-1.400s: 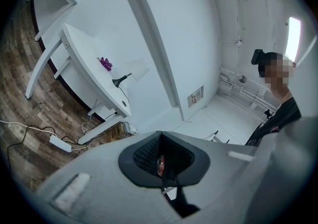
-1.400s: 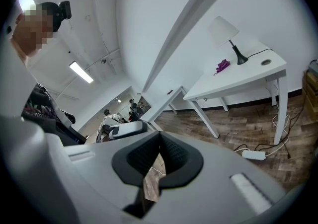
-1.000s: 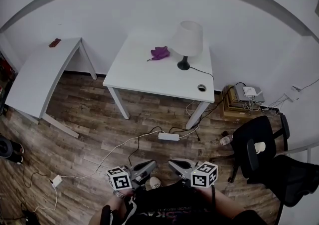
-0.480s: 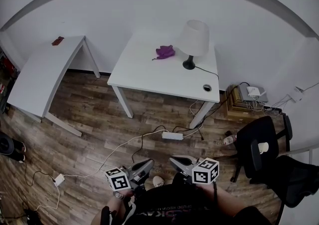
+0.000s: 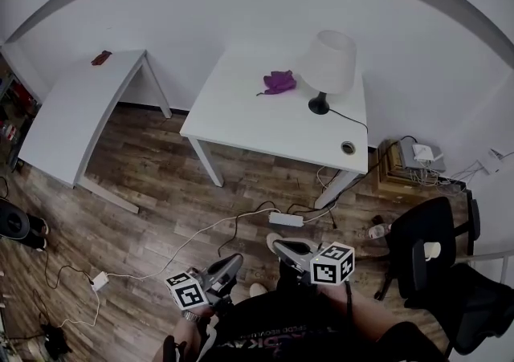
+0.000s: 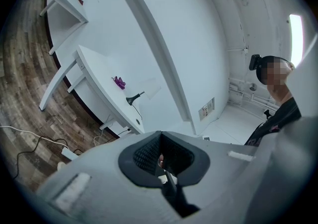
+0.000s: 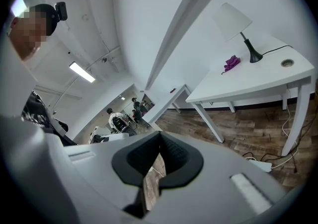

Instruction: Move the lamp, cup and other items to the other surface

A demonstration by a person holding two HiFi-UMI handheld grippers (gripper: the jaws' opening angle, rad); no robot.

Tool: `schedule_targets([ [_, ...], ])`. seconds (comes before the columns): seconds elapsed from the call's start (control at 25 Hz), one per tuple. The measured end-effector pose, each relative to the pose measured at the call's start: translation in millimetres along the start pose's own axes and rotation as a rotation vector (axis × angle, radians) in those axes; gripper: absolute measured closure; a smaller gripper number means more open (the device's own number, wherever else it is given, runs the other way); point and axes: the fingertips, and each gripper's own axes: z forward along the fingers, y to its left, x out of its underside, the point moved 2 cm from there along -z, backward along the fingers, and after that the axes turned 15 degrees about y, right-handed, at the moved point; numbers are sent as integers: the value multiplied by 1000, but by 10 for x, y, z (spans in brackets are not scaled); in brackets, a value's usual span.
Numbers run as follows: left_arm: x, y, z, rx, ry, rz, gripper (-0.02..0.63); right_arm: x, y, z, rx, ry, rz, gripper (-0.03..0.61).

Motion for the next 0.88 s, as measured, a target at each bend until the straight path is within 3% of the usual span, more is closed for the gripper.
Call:
schedule_targets([
  [0.32,-460,243,173,-59,-75,-26,617,-710,-395,232,-43,43,-57,574],
  [0.88,-1136,600,569,-162,-153,-86,618,-1869,-1353,382,-42,25,-46,573],
])
